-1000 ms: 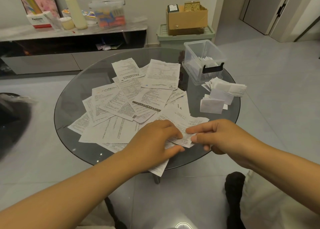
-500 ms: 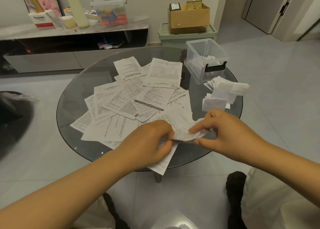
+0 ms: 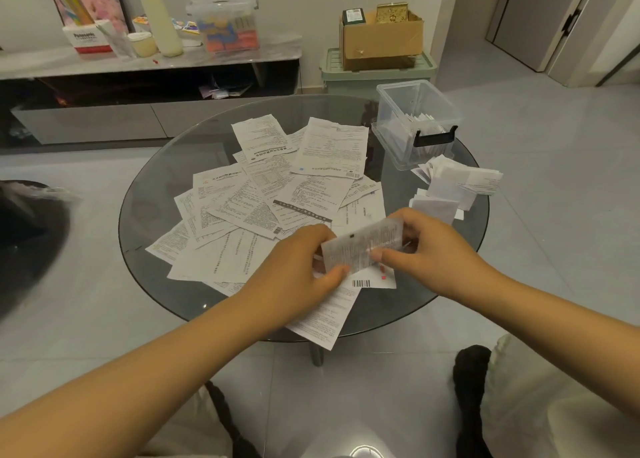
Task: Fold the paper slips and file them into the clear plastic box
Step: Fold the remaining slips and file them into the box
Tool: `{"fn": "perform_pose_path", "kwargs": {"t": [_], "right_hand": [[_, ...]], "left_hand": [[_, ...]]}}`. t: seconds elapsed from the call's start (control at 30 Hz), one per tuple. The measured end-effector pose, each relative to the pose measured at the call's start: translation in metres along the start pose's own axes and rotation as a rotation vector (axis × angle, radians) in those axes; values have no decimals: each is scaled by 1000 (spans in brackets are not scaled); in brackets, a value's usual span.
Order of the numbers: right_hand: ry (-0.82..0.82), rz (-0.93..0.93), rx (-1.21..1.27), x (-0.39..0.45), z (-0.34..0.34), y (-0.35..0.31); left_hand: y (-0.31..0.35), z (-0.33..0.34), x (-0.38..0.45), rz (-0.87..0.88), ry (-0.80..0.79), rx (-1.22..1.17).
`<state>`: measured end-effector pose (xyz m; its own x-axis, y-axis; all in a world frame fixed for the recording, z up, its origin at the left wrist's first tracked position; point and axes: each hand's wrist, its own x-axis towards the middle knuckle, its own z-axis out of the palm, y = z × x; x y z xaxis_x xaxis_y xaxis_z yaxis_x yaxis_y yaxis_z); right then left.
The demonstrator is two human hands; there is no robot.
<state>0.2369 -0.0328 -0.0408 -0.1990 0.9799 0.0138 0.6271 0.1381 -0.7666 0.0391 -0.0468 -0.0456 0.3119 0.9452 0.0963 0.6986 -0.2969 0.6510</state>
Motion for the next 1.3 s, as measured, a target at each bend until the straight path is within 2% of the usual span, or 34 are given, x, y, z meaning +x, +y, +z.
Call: {"fn": "perform_pose_path", "kwargs": {"t": [0.13, 0.37, 0.57, 0.77, 0.93, 1.1, 1.3], "right_hand": [[18, 28, 40, 7, 12, 7], [50, 63, -215, 13, 22, 9], [55, -48, -330, 11, 14, 7], [15, -312, -476, -4, 19, 5], [-77, -312, -573, -9, 14, -1], [-150, -346, -618, -11, 8, -2], [-114, -407, -596, -14, 9, -2]], "left_hand": [[3, 0, 3, -87, 39, -98], [-1, 6, 6, -107, -2, 23], [-12, -4, 10, -93, -68, 159], [-12, -9, 10, -46, -121, 189], [-9, -18, 8, -44, -252, 89], [-10, -17, 8, -10, -226, 106], [-14, -18, 8, 54, -218, 142]]}}
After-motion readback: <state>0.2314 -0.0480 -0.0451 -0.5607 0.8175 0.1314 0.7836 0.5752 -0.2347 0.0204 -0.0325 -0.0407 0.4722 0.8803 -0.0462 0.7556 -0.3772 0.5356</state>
